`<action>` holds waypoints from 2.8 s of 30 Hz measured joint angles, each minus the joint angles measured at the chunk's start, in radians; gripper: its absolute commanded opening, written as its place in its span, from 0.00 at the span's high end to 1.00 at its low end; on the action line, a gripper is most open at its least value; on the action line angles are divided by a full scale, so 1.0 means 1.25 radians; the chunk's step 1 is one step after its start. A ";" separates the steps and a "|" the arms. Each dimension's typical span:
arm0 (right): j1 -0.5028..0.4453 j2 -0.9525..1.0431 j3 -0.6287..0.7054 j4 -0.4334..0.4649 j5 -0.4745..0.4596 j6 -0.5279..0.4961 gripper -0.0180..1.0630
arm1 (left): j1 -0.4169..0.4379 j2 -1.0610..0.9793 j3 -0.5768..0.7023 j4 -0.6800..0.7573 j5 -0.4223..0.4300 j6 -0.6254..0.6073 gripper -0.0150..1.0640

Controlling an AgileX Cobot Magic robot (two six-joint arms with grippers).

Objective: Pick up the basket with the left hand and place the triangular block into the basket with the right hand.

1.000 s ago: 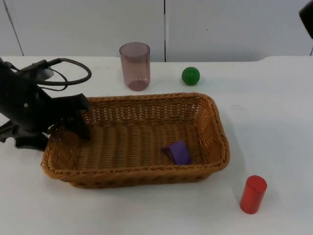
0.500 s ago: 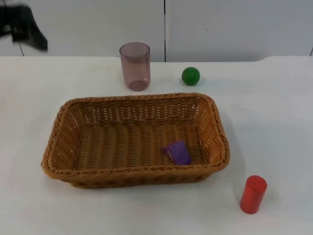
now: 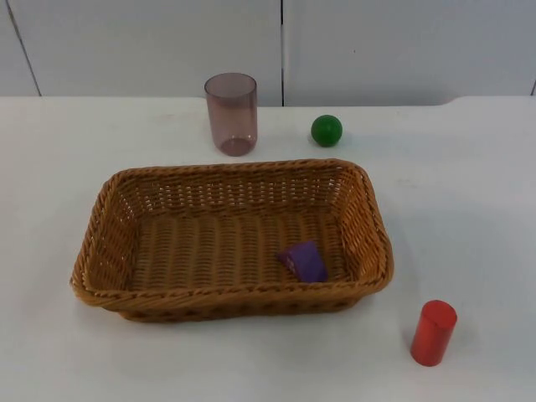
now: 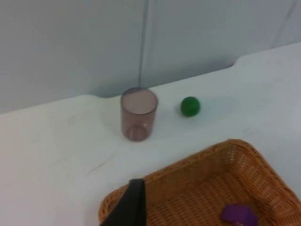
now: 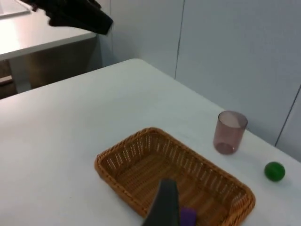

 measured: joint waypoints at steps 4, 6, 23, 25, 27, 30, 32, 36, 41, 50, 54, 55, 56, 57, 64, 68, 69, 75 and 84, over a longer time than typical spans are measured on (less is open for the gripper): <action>0.000 -0.063 0.055 0.000 0.000 0.010 0.34 | -0.010 -0.099 0.068 0.000 0.001 0.000 0.01; 0.000 -0.081 0.068 0.000 0.000 0.012 0.34 | -0.010 -0.129 0.091 0.000 0.001 0.000 0.01; 0.000 -0.318 0.153 0.000 0.208 0.036 0.34 | -0.010 -0.622 0.299 0.264 0.129 -0.260 0.01; 0.000 -0.330 0.153 0.000 0.216 0.036 0.34 | -0.010 -0.647 0.299 0.294 0.149 -0.285 0.01; 0.000 -0.357 0.153 0.000 0.234 0.036 0.34 | -0.010 -0.689 0.299 0.339 0.195 -0.322 0.01; 0.000 -0.384 0.162 0.000 0.245 0.036 0.34 | -0.010 -0.728 0.299 0.376 0.233 -0.354 0.01; 0.000 -0.408 0.178 0.000 0.256 0.037 0.34 | -0.010 -0.750 0.299 0.397 0.269 -0.371 0.01; 0.000 -0.448 0.213 0.000 0.270 0.040 0.34 | -0.010 -0.753 0.303 0.413 0.322 -0.383 0.01; 0.000 -0.453 0.224 -0.002 0.281 0.052 0.34 | -0.010 -0.753 0.314 0.417 0.345 -0.389 0.01; 0.000 -0.453 0.235 -0.003 0.366 0.090 0.34 | -0.010 -0.753 0.328 0.432 0.361 -0.392 0.01; 0.000 -0.453 0.242 -0.006 0.368 0.106 0.34 | -0.010 -0.753 0.330 0.432 0.361 -0.392 0.01; 0.000 -0.453 0.242 -0.006 0.368 0.106 0.34 | -0.010 -0.753 0.330 0.432 0.361 -0.392 0.01; 0.000 -0.453 0.242 -0.006 0.368 0.106 0.34 | -0.010 -0.753 0.330 0.434 0.361 -0.392 0.01; 0.000 -0.453 0.242 -0.006 0.368 0.106 0.34 | -0.010 -0.753 0.330 0.434 0.361 -0.392 0.01; 0.000 -0.453 0.245 -0.004 0.366 0.106 0.32 | -0.010 -0.753 0.330 0.434 0.361 -0.392 0.01; 0.000 -0.453 0.246 -0.001 0.366 0.106 0.10 | -0.010 -0.753 0.330 0.434 0.361 -0.392 0.01; 0.000 -0.453 0.246 -0.001 0.366 0.106 0.00 | -0.010 -0.753 0.330 0.434 0.361 -0.392 0.01; 0.000 -0.453 0.246 -0.001 0.366 0.106 0.01 | -0.010 -0.753 0.330 0.434 0.361 -0.392 0.01; 0.000 -0.453 0.246 -0.001 0.366 0.106 0.01 | -0.010 -0.753 0.330 0.434 0.361 -0.398 0.01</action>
